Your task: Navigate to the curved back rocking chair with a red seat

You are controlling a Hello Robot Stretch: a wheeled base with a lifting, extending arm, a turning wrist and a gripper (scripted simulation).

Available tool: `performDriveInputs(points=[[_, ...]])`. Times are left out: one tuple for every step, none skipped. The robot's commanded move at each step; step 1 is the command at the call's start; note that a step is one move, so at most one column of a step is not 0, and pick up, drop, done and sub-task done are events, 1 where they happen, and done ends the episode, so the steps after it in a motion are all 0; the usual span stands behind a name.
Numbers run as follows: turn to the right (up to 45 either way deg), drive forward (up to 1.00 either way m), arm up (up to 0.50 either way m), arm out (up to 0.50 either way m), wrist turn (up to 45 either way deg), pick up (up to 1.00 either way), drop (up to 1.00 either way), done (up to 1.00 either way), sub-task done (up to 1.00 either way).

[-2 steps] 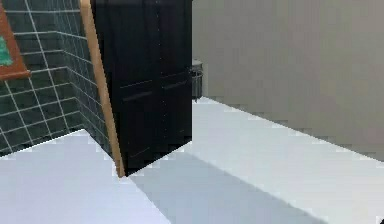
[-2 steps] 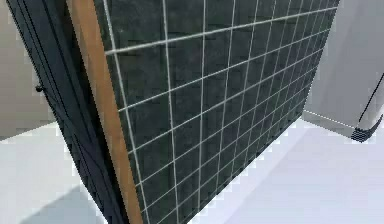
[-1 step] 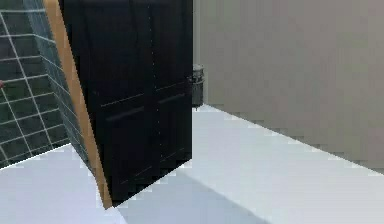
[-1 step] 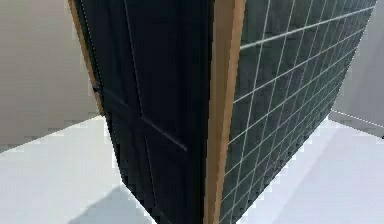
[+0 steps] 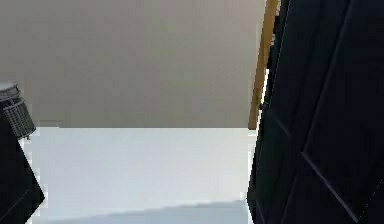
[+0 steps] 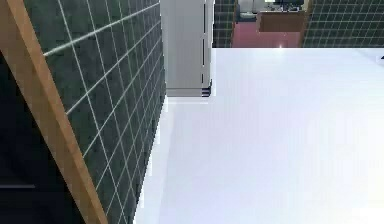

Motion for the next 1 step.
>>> performDriveInputs(points=[[0.0,1.0,0.0,0.0,0.0,0.0,0.0,0.0,0.0]])
